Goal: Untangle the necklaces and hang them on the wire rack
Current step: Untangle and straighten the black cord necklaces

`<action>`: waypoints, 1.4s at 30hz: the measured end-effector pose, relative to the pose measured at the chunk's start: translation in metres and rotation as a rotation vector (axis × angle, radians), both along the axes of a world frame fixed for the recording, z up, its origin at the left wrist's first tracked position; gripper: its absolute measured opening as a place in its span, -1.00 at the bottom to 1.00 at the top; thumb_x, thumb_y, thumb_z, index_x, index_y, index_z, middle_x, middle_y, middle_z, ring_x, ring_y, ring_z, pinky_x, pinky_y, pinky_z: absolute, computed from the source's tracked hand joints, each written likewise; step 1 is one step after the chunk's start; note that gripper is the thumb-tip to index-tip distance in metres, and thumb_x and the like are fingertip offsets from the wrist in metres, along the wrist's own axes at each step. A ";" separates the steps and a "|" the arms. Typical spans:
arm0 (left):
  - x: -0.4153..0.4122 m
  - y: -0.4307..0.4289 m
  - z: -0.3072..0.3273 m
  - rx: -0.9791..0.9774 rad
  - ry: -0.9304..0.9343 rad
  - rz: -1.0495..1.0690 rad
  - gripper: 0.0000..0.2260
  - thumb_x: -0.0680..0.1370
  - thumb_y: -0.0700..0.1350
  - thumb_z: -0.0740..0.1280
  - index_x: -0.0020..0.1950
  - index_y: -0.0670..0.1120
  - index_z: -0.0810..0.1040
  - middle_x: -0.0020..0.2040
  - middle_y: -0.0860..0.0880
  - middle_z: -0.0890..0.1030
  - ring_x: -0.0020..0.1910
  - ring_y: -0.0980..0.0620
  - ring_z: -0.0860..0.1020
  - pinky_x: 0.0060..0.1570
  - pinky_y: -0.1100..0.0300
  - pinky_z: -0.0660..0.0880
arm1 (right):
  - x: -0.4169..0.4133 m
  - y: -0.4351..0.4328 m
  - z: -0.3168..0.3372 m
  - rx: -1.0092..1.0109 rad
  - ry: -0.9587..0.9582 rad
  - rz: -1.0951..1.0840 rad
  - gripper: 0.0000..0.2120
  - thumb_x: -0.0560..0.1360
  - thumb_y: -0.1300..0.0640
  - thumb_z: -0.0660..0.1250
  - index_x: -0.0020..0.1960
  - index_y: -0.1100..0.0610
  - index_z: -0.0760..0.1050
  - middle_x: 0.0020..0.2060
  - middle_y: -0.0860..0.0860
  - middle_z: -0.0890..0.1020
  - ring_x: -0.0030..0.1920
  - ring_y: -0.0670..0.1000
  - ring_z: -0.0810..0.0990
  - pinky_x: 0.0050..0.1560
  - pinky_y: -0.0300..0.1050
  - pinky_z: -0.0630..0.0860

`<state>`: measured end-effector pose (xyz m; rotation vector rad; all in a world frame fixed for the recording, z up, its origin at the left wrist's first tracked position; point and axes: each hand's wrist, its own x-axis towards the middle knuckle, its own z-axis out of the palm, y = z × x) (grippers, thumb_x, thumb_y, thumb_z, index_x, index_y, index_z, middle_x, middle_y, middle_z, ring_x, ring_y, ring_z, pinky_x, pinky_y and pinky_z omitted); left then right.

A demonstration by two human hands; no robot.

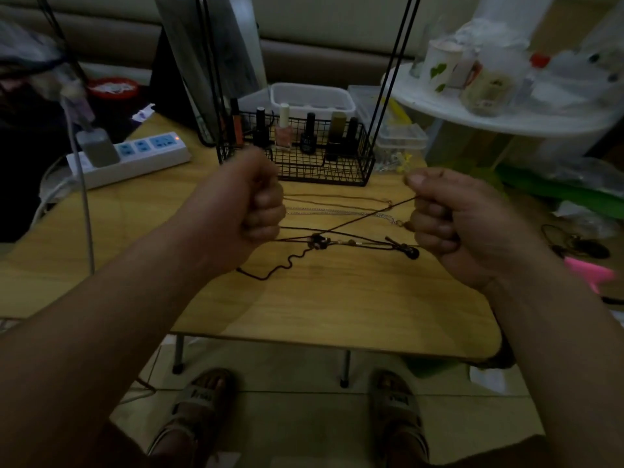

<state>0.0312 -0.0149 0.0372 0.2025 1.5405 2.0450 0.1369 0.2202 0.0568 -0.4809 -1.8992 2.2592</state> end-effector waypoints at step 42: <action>0.012 0.007 -0.013 -0.440 0.433 -0.064 -0.83 0.64 -0.29 0.27 0.09 -0.10 0.62 -0.27 -0.06 0.55 -0.31 0.07 0.53 -0.15 0.13 0.65 | 0.018 0.058 0.018 -0.449 0.447 -0.174 -0.77 0.62 0.10 0.32 -0.22 0.01 0.42 -0.37 -0.12 0.35 -0.46 -0.15 0.21 -0.44 -0.28 0.12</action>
